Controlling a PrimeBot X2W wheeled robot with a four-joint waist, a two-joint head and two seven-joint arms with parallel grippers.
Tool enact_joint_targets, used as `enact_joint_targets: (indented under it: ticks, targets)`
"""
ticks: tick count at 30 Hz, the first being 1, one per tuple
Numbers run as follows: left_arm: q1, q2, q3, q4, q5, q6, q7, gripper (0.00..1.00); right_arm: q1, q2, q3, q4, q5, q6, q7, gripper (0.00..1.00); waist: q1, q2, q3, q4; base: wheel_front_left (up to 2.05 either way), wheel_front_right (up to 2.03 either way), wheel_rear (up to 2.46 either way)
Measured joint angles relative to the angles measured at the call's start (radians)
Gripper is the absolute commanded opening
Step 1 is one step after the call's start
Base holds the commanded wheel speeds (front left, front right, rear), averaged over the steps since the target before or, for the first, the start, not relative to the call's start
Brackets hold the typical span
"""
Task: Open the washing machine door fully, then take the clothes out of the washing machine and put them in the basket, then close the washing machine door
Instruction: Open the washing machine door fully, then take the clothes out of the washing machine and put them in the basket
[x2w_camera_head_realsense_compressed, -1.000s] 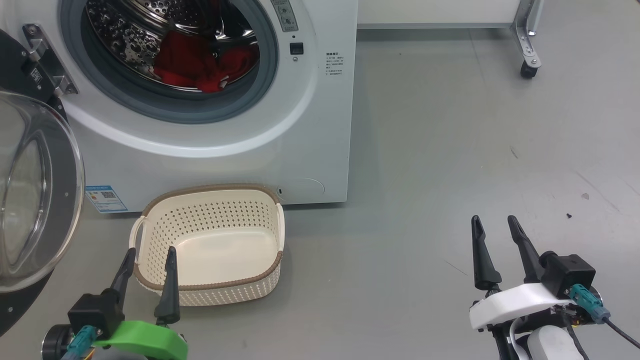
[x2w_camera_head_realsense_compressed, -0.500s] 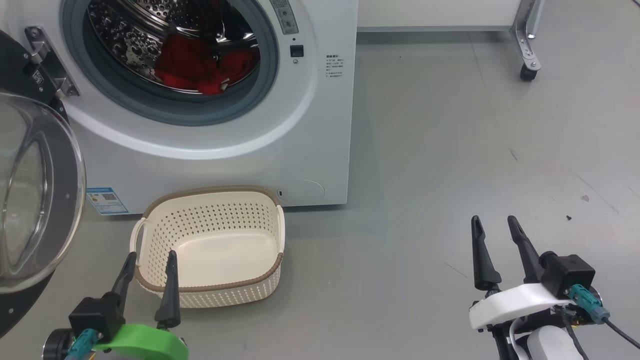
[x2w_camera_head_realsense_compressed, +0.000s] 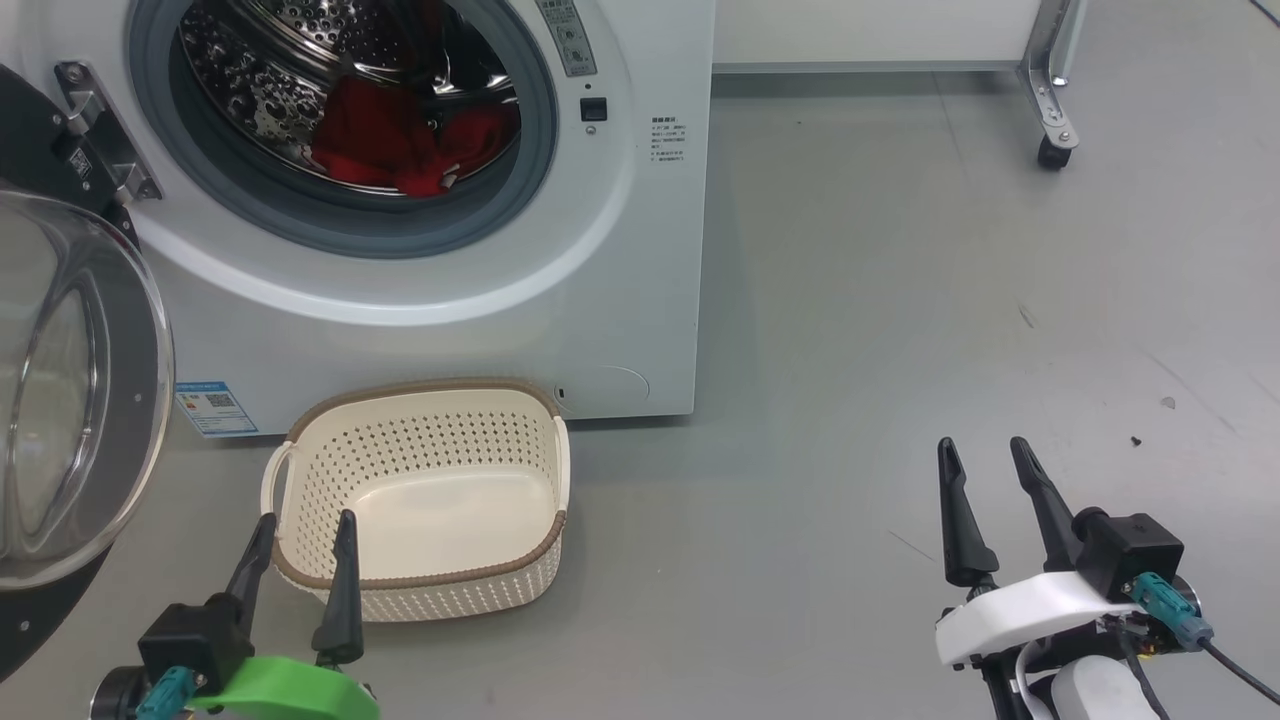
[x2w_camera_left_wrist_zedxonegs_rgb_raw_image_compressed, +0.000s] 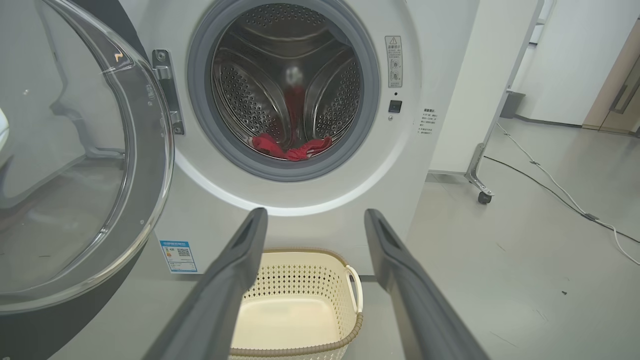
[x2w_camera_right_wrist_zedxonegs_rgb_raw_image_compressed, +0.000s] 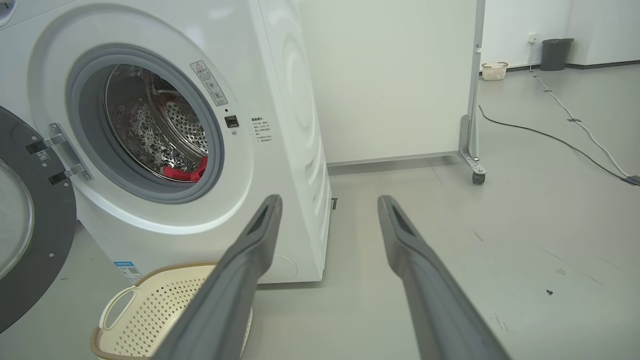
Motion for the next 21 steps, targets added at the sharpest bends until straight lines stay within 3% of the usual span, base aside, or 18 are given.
enact_joint_targets:
  ticks: [6, 21]
  targets:
    - [0.001, -0.006, -0.014, -0.006, -0.026, -0.037, 0.0, 1.0, 0.0, 0.0, 0.001, 0.0, 0.0, 0.0, 0.0, 1.0, 0.0, 0.0, 0.0, 0.0, 0.02, -0.07, 0.05]
    - [0.001, -0.006, -0.008, -0.014, -0.03, -0.037, 0.0, 1.0, 0.001, 0.002, -0.001, 0.0, 0.0, 0.0, 0.0, 1.0, 0.0, 0.0, 0.007, 0.002, 0.4, -0.52, 0.13]
